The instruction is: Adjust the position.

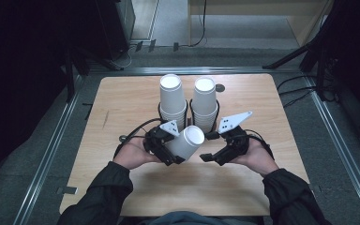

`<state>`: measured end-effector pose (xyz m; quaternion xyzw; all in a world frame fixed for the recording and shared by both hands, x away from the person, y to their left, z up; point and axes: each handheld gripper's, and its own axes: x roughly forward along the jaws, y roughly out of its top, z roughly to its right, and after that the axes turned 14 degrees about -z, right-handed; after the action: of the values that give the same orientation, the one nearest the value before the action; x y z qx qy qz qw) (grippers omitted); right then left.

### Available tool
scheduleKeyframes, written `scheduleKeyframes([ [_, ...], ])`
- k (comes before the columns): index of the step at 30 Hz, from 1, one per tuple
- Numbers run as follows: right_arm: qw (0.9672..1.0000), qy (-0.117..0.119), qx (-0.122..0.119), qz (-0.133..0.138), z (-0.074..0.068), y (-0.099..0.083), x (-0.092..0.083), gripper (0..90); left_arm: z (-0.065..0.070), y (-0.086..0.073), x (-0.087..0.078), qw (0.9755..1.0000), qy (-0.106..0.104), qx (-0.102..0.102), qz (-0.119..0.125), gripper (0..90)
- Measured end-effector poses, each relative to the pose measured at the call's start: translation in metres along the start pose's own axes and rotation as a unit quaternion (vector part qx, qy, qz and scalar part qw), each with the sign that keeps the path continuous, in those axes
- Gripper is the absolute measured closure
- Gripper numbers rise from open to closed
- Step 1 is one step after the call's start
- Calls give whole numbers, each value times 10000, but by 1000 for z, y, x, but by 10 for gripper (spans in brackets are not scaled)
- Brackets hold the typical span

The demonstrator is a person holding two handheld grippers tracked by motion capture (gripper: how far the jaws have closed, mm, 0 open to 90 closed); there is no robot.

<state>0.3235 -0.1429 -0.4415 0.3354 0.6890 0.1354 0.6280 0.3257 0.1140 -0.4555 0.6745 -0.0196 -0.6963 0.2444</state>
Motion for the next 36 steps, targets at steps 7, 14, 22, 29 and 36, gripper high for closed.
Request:
scheduleKeyframes([
  [7,9994,-74,-178,-273,1,-6,8,183,-8,-3,13,9987,33,-105,-505,143],
  [14,9989,-126,-237,-384,5,-6,14,183,-7,-1,23,9971,-102,29,-753,143],
  [22,9980,-68,-457,-421,3,1,18,183,3,7,31,9948,-264,220,-956,143],
  [29,9949,5,-751,-668,-4,11,29,162,12,10,33,9937,-246,357,-1037,137],
  [36,9922,82,-916,-841,-9,19,38,165,16,11,34,9937,-318,418,-986,137],
])
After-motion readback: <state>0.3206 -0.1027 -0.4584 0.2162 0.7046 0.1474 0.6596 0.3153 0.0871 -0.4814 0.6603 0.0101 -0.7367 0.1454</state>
